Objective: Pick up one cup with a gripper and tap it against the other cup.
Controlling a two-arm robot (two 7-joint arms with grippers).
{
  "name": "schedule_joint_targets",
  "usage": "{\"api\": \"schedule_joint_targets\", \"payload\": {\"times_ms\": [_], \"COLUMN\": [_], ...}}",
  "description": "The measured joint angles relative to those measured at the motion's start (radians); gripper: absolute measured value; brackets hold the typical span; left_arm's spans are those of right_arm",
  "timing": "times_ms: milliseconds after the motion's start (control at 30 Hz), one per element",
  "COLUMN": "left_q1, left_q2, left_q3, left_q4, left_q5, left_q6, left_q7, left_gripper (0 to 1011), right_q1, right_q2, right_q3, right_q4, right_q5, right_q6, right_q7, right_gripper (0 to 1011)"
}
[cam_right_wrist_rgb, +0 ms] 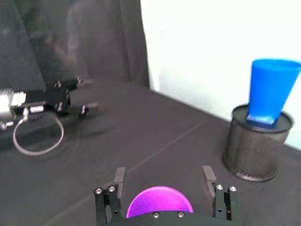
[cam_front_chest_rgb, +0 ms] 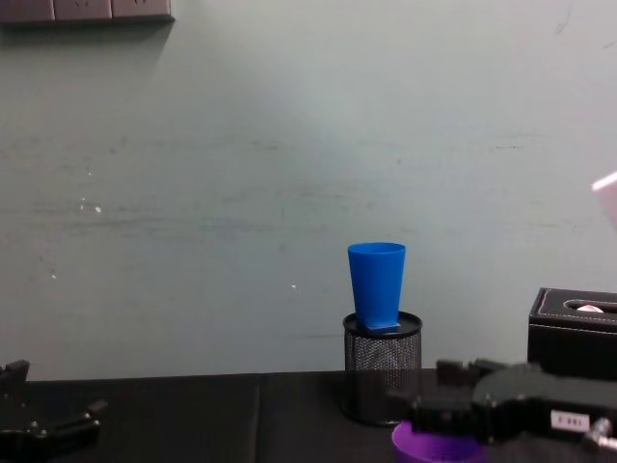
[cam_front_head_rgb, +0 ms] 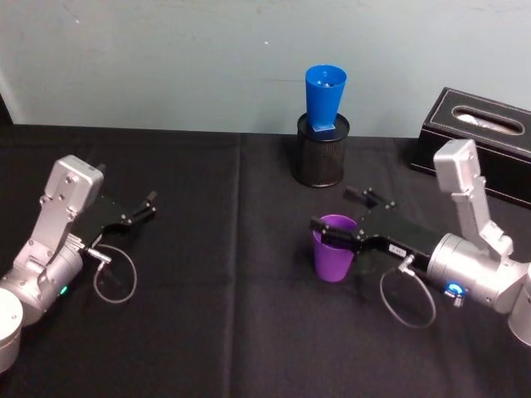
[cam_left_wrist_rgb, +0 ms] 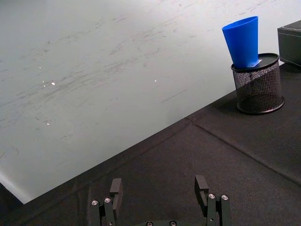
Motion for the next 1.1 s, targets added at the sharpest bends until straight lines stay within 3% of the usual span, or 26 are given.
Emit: {"api": "schedule_joint_targets", "payload": {"times_ms": [200,333,633,767,1100], "left_q1": [0.0,0.0,0.0,0.0,0.0], "left_q2": [0.0,0.0,0.0,0.0,0.0], "left_q3": [0.0,0.0,0.0,0.0,0.0], "left_q4": [0.0,0.0,0.0,0.0,0.0], "left_q5": [0.0,0.0,0.0,0.0,0.0], "left_q6": [0.0,0.0,0.0,0.0,0.0], "left_q7": [0.0,0.0,0.0,0.0,0.0], "left_gripper": [1005,1005,1005,1005,1005], "right_q1": [-0.036,-0.077,-0.11,-0.11,-0.109], "right_q2": [-0.011,-0.054,-0.144,-0.157,-0.155], "right_q3": [0.053,0.107,0.169,0.172,0.171], "right_q4": [-0.046,-0.054,0.0,0.016,0.014], "right_q5": [0.004,-0.021,-0.104,-0.123,-0.121], "right_q6": [-0.005,0.008,-0.034,-0.044,-0.043], "right_q7": [-0.096,-0.259,-0.492,-0.504,-0.503], "right_gripper": [1003,1003,1003,1003,1003]}}
